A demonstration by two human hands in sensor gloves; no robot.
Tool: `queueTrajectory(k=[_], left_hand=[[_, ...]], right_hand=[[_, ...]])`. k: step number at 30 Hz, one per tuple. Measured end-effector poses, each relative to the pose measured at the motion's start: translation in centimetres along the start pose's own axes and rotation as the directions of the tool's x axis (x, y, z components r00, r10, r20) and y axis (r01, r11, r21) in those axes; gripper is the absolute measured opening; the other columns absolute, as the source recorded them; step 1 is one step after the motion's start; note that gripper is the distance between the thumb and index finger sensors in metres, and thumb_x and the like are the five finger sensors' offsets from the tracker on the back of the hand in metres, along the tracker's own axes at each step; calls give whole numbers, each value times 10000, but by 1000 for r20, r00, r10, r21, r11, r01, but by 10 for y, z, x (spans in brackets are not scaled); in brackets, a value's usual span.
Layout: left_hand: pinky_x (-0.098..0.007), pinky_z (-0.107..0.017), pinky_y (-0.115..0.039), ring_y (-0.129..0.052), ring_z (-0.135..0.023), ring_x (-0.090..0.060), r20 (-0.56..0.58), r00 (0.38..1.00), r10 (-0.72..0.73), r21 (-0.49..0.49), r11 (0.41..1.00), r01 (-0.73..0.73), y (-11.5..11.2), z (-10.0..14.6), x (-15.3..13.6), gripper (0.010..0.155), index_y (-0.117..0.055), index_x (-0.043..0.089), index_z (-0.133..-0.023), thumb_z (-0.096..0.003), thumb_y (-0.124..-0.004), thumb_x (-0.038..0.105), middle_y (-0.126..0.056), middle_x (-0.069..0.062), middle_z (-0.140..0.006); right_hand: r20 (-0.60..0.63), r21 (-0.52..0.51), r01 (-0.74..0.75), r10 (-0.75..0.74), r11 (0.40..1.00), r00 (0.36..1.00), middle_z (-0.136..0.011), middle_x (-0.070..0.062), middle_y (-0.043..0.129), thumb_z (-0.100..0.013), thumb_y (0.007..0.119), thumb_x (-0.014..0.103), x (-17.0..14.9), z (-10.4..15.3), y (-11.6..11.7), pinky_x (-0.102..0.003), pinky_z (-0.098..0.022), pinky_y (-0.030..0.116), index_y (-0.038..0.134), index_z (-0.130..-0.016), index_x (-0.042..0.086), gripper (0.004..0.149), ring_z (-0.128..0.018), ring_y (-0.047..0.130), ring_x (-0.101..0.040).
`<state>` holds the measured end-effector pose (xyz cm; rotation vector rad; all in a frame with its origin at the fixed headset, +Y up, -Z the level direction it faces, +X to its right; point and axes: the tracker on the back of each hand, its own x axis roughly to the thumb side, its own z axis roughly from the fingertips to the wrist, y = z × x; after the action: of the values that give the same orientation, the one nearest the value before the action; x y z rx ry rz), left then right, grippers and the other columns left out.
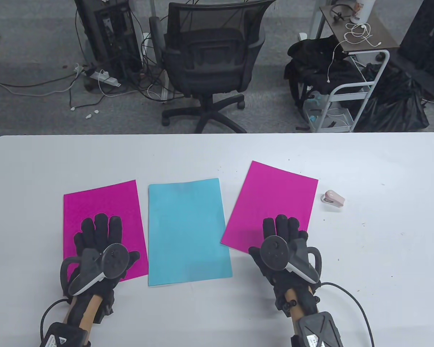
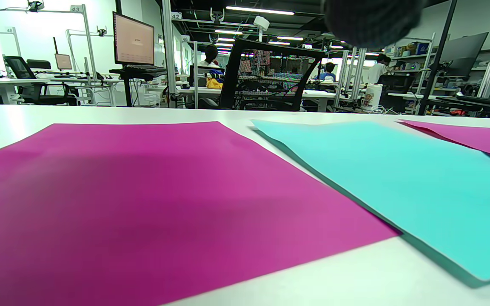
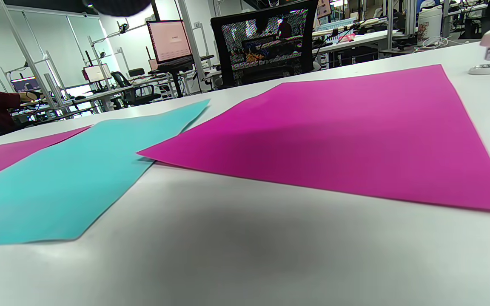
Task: Push down lever to staple documents
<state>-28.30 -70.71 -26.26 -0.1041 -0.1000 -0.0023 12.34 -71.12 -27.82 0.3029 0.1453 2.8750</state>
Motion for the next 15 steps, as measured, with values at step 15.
queueTrajectory(k=[15], left_hand=[[-809,-692,-316,-215,-1057,-688,-65,995,72,-27,997,-74,2,-11,-13,967,-143,44,-1171,-515,-690,498,-148,-355,-1211]], right_hand=[[-12,-8,12,-12,1000,1000,-1076,-431,96,-553,524,492,-5,0,-2,-808,-644,281,180,-1115,-59,859,-952,151,-709]])
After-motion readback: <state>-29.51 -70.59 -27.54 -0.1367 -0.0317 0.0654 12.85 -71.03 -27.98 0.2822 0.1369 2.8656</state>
